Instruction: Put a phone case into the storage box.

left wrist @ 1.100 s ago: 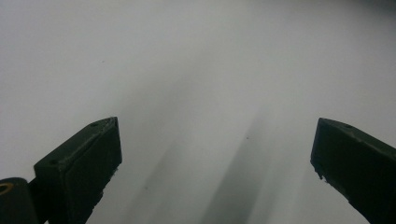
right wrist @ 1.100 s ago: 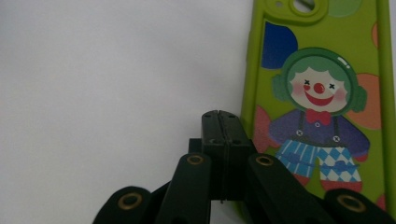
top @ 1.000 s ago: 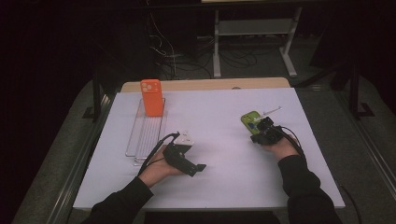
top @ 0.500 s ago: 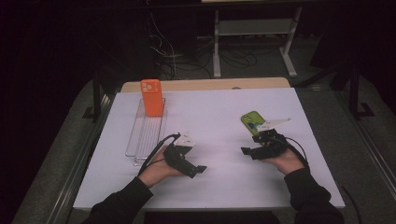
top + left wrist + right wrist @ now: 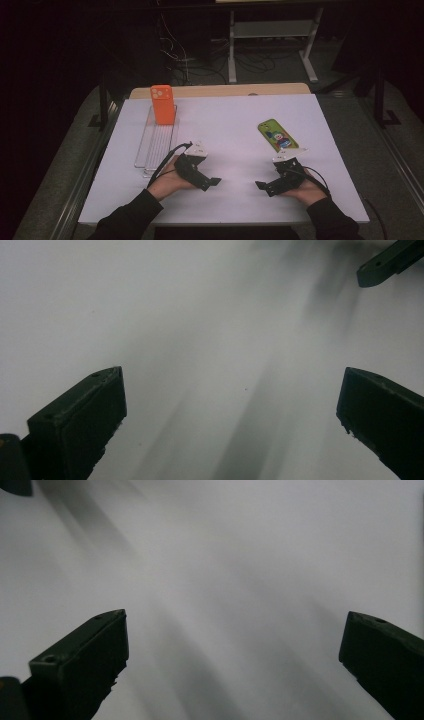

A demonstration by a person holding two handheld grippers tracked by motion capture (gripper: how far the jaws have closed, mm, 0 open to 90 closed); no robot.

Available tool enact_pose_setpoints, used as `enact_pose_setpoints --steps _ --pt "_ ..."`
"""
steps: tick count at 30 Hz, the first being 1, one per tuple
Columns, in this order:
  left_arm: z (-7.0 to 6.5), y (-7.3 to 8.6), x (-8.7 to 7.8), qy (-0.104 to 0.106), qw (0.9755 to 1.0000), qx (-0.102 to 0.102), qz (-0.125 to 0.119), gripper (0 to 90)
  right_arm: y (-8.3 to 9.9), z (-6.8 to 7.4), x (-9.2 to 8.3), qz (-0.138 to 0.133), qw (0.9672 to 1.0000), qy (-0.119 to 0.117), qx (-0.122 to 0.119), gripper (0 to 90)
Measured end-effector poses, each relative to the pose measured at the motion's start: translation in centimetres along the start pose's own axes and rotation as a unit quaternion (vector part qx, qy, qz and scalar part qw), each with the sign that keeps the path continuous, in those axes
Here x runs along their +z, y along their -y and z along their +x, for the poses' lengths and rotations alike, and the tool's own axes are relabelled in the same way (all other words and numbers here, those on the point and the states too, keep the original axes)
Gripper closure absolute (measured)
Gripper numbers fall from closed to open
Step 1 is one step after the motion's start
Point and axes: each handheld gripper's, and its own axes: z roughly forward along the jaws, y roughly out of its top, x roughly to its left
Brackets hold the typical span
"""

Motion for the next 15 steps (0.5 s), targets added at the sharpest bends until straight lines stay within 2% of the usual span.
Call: enact_pose_setpoints --steps 3,5,9,12,15 --pt "0.0 0.0 0.0 0.001 1.0000 0.000 0.000 0.0 0.0 0.0 0.0 0.002 1.0000 -0.003 0.002 0.0" --pt "0.1 0.0 0.0 -0.002 1.0000 0.006 0.001 0.0 -0.2 0.0 -0.1 0.001 1.0000 0.003 -0.007 0.0" --pt "0.0 0.0 0.1 -0.005 1.0000 0.007 -0.001 0.0 -0.9 -0.3 -0.6 0.008 0.9998 0.016 -0.007 0.0" --pt "0.0 0.0 0.0 -0.008 0.9998 0.015 0.004 0.0 -1.7 -1.0 -1.0 0.020 0.9994 0.026 0.009 0.0" --pt "-0.2 0.0 0.1 -0.008 0.9999 0.008 -0.005 0.0 -2.5 -1.9 -1.2 0.027 0.9987 0.035 0.023 0.0"
